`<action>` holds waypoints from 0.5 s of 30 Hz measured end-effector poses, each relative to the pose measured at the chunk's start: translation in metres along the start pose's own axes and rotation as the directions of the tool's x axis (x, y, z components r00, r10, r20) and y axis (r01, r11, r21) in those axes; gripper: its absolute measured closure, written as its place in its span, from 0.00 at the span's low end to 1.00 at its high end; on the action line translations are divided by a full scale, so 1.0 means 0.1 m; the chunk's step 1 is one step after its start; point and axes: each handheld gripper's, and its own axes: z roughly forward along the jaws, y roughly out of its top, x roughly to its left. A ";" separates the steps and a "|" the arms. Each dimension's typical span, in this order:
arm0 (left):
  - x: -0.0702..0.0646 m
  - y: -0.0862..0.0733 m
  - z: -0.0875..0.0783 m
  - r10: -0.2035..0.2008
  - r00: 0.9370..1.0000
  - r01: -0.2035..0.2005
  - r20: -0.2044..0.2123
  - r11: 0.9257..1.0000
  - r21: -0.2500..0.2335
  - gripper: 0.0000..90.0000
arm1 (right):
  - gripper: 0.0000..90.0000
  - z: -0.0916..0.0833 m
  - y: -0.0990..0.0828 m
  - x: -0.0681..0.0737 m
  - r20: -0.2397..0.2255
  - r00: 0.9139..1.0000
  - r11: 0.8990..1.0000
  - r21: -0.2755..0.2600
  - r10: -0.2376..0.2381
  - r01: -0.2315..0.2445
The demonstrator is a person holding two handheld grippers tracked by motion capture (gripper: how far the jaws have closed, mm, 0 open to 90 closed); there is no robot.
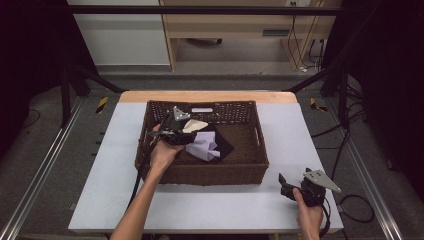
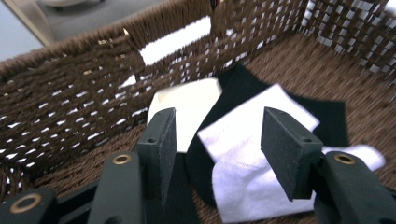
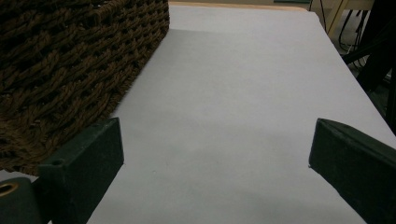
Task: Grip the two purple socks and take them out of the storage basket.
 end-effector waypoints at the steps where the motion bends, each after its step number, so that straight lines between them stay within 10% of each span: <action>1: -0.01 0.00 0.02 0.011 1.000 -0.011 -0.002 1.000 0.020 0.52 | 0.04 0.00 0.00 0.00 0.000 1.000 1.000 0.000 0.000 0.000; 15: -0.13 -0.03 0.19 0.114 0.993 -0.117 0.027 0.978 0.174 0.53 | 0.04 0.00 0.00 0.00 0.003 1.000 1.000 0.003 0.002 -0.002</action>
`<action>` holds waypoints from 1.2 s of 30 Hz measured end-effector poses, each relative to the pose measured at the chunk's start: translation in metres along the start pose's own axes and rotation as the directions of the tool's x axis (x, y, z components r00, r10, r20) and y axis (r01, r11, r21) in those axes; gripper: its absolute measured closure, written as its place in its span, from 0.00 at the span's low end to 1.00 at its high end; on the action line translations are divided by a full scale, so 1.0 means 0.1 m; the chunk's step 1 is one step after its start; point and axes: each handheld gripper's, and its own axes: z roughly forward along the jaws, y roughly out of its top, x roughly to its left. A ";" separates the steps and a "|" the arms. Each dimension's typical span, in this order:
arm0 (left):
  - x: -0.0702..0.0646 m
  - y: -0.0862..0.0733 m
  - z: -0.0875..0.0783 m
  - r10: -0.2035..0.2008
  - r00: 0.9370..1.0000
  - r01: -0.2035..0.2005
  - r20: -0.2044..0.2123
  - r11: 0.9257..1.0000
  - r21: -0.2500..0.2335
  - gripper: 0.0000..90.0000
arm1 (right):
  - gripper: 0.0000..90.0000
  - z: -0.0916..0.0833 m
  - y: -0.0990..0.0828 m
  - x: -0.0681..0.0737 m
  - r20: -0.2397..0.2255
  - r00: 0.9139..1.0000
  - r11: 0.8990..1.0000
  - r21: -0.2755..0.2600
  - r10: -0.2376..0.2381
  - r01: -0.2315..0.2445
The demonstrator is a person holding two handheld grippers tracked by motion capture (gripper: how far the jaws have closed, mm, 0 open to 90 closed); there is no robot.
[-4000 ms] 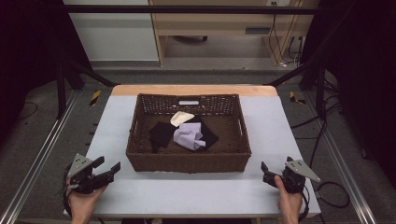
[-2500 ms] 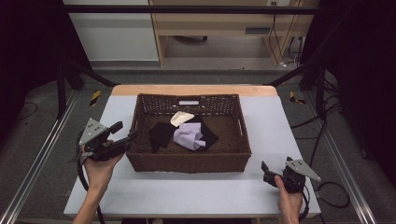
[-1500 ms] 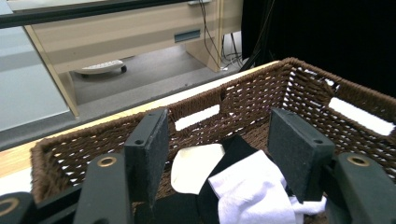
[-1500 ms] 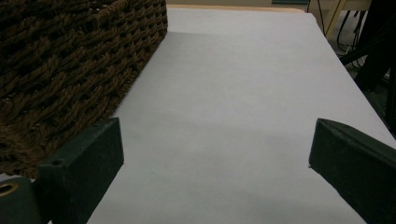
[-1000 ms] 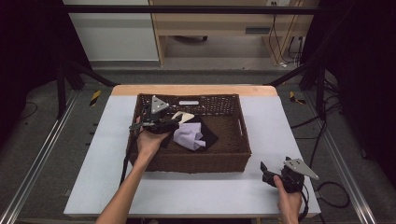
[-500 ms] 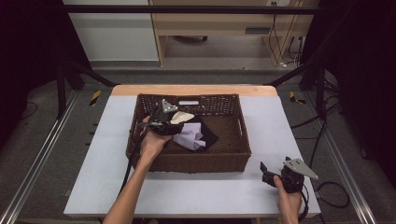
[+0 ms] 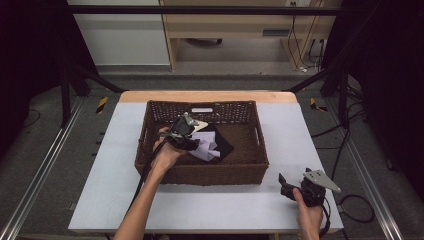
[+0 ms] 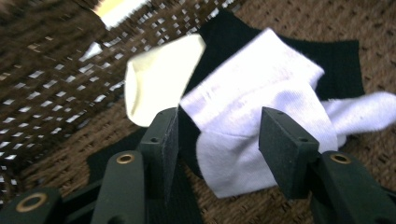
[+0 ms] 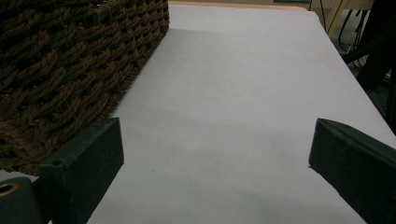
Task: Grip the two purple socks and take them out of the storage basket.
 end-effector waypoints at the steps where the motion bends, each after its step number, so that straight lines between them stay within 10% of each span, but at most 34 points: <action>1: 0.00 0.00 0.00 0.000 1.000 0.000 0.000 1.000 0.000 0.53 | 0.04 0.00 0.00 0.00 0.000 1.000 1.000 0.000 0.000 0.000; 13: -0.03 0.01 0.10 0.027 0.998 -0.034 0.050 0.990 0.137 0.91 | 0.04 0.00 0.00 0.00 -0.002 1.000 1.000 -0.004 -0.002 0.002; 26: 0.01 -0.01 -0.11 -0.002 0.998 0.007 0.064 0.997 -0.071 0.96 | 0.04 0.00 0.00 0.00 0.000 1.000 1.000 -0.003 -0.002 0.002; 36: 0.05 -0.07 -0.29 -0.042 0.997 0.055 0.060 0.969 -0.240 0.96 | 0.04 0.00 0.00 0.00 0.000 1.000 1.000 0.001 -0.001 0.001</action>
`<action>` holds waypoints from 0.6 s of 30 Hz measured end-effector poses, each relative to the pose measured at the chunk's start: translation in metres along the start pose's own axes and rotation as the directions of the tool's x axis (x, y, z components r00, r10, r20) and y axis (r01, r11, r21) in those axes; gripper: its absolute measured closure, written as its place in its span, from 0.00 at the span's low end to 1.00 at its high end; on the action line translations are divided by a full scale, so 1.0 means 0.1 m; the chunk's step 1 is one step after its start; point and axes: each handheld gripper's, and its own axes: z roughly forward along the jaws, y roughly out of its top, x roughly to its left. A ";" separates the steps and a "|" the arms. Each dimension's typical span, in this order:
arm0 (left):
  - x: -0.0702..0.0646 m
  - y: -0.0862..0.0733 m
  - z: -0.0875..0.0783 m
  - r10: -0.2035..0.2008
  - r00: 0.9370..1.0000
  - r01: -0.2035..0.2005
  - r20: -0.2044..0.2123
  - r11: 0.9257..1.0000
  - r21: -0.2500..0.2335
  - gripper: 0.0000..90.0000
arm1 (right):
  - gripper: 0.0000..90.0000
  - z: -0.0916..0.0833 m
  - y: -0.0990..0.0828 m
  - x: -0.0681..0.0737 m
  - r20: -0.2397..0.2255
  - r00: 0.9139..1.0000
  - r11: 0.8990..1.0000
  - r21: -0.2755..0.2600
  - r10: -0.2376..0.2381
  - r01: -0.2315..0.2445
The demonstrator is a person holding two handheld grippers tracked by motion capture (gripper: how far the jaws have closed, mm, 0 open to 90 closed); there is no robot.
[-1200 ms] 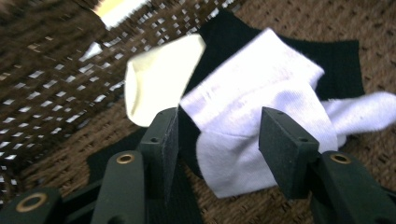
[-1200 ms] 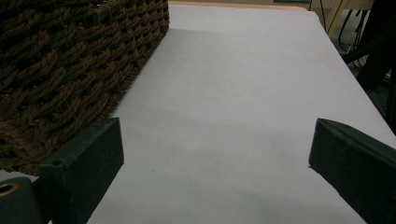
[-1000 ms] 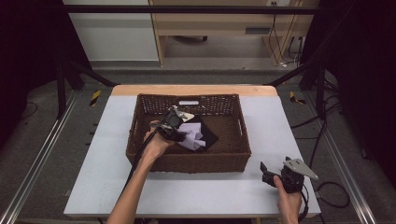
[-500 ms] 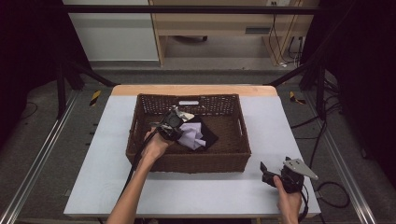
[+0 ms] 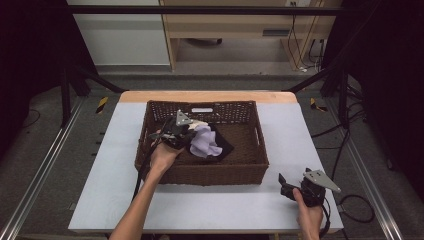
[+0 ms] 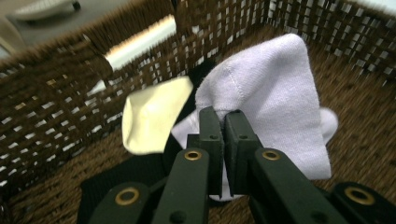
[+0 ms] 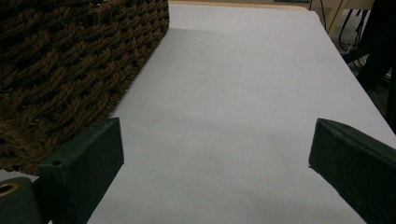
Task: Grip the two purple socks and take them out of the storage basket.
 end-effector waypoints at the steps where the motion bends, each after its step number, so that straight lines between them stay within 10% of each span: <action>1: 0.00 0.00 -0.03 -0.003 1.000 0.003 0.003 1.000 -0.024 0.96 | 0.04 0.00 0.00 0.00 0.000 1.000 1.000 0.000 0.001 -0.001; 13: 0.02 -0.01 -0.20 -0.010 1.000 0.005 -0.026 0.987 -0.161 0.96 | 0.04 0.00 0.00 -0.01 -0.003 1.000 1.000 0.000 0.006 -0.006; 18: 0.07 0.01 -0.30 -0.073 0.997 0.070 -0.003 0.970 -0.231 0.96 | 0.04 0.00 0.00 -0.01 -0.001 1.000 1.000 -0.001 0.008 -0.008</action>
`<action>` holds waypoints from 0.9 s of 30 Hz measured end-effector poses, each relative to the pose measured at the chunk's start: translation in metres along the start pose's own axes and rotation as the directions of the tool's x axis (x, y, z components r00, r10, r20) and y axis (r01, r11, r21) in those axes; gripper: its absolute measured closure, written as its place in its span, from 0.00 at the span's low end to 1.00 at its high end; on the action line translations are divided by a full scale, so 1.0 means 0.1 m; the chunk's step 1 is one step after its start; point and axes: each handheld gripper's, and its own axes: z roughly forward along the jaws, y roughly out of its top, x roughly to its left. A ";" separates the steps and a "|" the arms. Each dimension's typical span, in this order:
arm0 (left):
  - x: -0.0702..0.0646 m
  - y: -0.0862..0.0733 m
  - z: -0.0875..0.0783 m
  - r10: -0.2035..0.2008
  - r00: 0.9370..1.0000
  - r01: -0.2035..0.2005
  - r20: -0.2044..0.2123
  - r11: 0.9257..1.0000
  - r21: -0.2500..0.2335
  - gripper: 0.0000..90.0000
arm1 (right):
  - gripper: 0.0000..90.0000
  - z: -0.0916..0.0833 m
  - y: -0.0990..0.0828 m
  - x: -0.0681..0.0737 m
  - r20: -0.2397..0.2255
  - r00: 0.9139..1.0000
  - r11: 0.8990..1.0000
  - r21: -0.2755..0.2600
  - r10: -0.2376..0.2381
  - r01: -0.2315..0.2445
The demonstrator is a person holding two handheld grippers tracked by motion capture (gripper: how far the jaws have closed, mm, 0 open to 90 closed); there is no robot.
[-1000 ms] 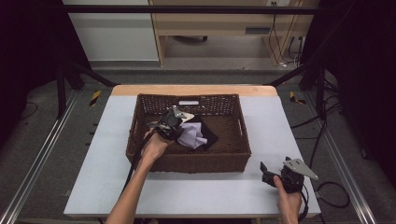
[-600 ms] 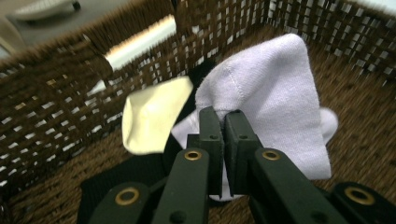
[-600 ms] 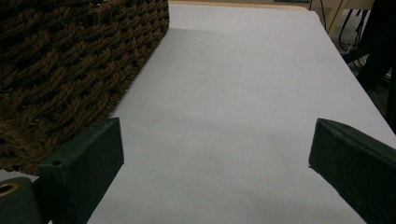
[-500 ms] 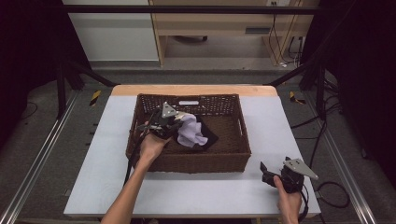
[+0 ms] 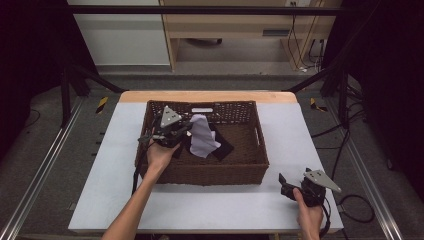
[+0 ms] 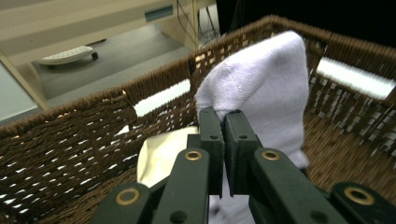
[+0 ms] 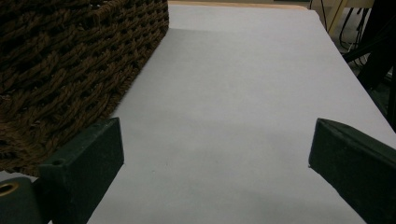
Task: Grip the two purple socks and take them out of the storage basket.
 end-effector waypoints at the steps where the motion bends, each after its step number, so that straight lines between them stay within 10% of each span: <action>1: 0.01 0.01 -0.02 -0.013 1.000 0.013 0.002 1.000 -0.013 0.96 | 0.04 0.00 0.00 0.00 0.000 1.000 1.000 0.000 0.000 0.000; 27: -0.08 0.21 -0.95 -0.046 0.998 0.053 0.039 0.972 -0.229 0.96 | 0.04 0.00 0.00 0.00 0.002 1.000 1.000 0.001 -0.003 0.003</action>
